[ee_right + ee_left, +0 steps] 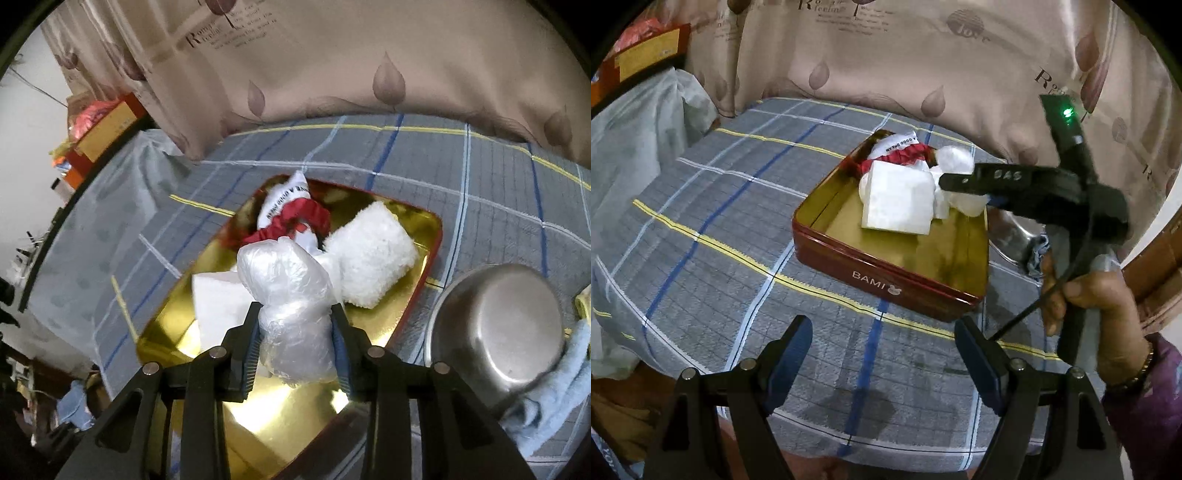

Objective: Organize soft objects
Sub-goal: 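Carry the plastic bag into the gold tin and open the right gripper, then reach the left gripper to the blue towel and grasp it, then carry the blue towel into the gold tin and open the left gripper, then grasp the cream satin scrunchie with the right gripper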

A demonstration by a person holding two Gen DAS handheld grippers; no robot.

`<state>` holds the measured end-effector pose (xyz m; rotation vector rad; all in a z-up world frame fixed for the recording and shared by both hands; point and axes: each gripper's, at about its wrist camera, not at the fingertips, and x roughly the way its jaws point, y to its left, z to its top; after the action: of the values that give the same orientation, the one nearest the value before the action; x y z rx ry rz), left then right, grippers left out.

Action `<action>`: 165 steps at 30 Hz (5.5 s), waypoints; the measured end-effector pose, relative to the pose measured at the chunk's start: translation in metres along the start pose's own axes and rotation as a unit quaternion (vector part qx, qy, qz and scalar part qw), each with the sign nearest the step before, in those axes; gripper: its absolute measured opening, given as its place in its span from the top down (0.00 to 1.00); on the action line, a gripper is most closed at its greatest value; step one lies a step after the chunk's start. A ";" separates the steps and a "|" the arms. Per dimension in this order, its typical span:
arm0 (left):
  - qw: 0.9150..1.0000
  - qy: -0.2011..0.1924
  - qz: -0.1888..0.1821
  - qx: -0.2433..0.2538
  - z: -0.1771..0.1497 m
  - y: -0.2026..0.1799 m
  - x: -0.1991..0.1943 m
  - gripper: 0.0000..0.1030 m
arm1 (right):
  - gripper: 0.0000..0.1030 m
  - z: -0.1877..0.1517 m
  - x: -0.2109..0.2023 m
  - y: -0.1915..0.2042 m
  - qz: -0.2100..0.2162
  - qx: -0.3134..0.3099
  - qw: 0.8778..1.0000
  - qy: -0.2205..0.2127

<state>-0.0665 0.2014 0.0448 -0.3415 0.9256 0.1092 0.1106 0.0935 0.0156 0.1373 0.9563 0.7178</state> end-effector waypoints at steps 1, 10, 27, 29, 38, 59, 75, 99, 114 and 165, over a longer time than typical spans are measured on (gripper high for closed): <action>1.000 0.003 -0.003 -0.006 0.001 0.002 0.000 0.21 | 0.65 0.000 0.002 0.000 -0.003 -0.002 1.000 0.001; 1.000 0.017 -0.008 -0.019 0.006 0.009 0.006 0.21 | 0.33 -0.001 -0.008 0.006 -0.024 -0.022 0.999 -0.026; 0.989 0.028 -0.070 0.124 -0.031 -0.063 0.024 0.21 | 0.23 -0.156 -0.176 -0.140 -0.248 0.031 0.961 -0.117; 0.985 0.022 -0.071 0.157 -0.035 -0.078 0.022 0.21 | 0.23 -0.172 -0.191 -0.170 -0.273 0.057 0.953 -0.119; 0.967 0.076 -0.087 0.228 -0.038 -0.131 0.044 0.21 | 0.22 -0.205 -0.214 -0.245 -0.293 0.156 0.933 -0.136; 0.911 0.130 -0.110 0.376 0.081 -0.259 0.147 0.21 | 0.19 -0.209 -0.220 -0.238 -0.226 0.138 0.950 -0.167; 0.857 0.126 -0.055 0.497 0.042 -0.297 0.172 0.58 | 0.17 -0.208 -0.219 -0.242 -0.205 0.141 0.953 -0.170; 0.952 0.079 -0.126 0.267 0.005 -0.230 0.085 0.82 | 0.13 -0.208 -0.219 -0.240 -0.196 0.138 0.956 -0.167; 0.977 0.048 -0.135 0.158 -0.002 -0.147 0.019 0.82 | 0.09 -0.154 -0.189 -0.232 -0.208 0.089 0.966 -0.124; 0.996 -0.055 0.019 0.070 0.036 -0.051 0.017 0.51 | 0.08 -0.128 -0.153 -0.246 -0.240 0.099 0.961 -0.100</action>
<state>-0.0168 0.1640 0.0630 -0.1867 0.8262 0.0972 0.0771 -0.2137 -0.0539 0.1443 0.8215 0.1560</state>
